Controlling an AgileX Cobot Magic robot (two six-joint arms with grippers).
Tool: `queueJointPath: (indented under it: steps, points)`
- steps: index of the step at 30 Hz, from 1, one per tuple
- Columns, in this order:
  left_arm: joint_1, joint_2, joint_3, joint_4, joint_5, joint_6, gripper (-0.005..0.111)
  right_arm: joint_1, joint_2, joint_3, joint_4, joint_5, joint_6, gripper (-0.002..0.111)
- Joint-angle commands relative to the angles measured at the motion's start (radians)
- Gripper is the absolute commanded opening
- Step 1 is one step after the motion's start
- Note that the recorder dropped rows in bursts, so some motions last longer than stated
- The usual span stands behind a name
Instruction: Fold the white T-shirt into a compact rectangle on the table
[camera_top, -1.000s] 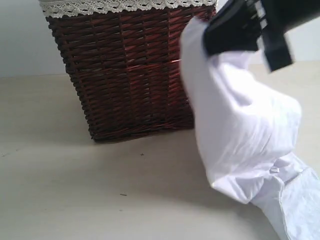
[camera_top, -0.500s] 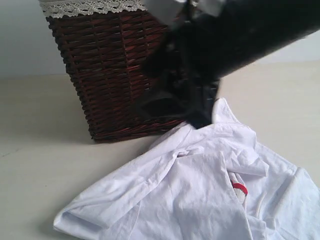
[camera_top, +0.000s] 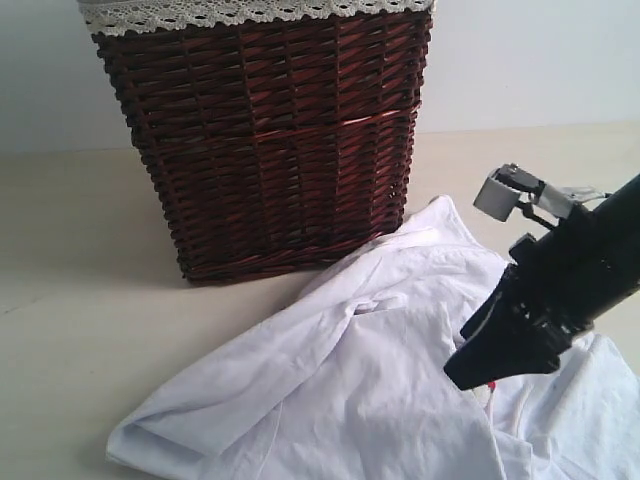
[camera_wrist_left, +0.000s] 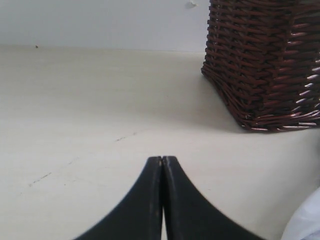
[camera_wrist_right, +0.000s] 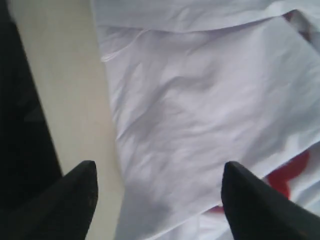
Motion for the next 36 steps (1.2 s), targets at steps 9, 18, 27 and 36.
queueJointPath:
  steps: [9,18,27,36]
  points:
    - [-0.008,-0.006,0.000,0.002,-0.005,0.003,0.000,-0.006,0.210,0.003,0.102,-0.247,-0.023,0.067]
    - [-0.008,-0.006,0.000,0.002,-0.005,0.003,0.000,-0.006,0.226,0.003,0.192,-0.215,-0.041,0.000]
    - [-0.008,-0.006,0.000,0.002,-0.005,0.003,0.000,0.036,0.051,0.003,0.297,0.085,-0.188,0.000]
    - [-0.008,-0.006,0.000,0.002,-0.005,0.003,0.000,0.341,-0.082,0.003,0.443,0.106,-0.345,0.000]
